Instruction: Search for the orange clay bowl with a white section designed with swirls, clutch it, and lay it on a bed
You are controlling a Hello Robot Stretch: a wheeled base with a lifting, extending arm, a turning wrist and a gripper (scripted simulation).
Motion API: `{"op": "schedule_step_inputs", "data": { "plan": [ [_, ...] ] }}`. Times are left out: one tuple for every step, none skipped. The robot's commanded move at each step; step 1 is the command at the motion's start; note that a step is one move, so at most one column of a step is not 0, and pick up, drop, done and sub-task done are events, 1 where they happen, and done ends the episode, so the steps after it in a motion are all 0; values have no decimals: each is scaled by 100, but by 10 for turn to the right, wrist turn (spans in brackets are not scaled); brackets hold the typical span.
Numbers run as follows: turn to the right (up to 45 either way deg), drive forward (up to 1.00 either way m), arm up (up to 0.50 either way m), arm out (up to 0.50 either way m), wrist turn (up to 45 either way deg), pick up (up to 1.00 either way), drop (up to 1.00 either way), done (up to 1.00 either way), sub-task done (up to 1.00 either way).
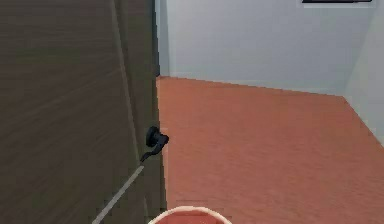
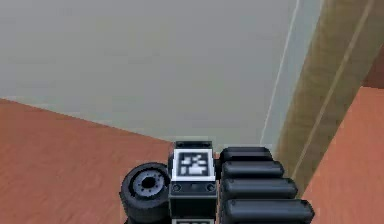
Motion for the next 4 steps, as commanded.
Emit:
{"op": "schedule_step_inputs", "data": {
  "plan": [
    [150,0,0,0,0,0,0,0,0],
    [30,0,0,0,0,0,0,0,0],
    [240,0,0,0,0,0,0,0,0],
    [0,45,0,0,0,0,0,0,0]
  ]
}}
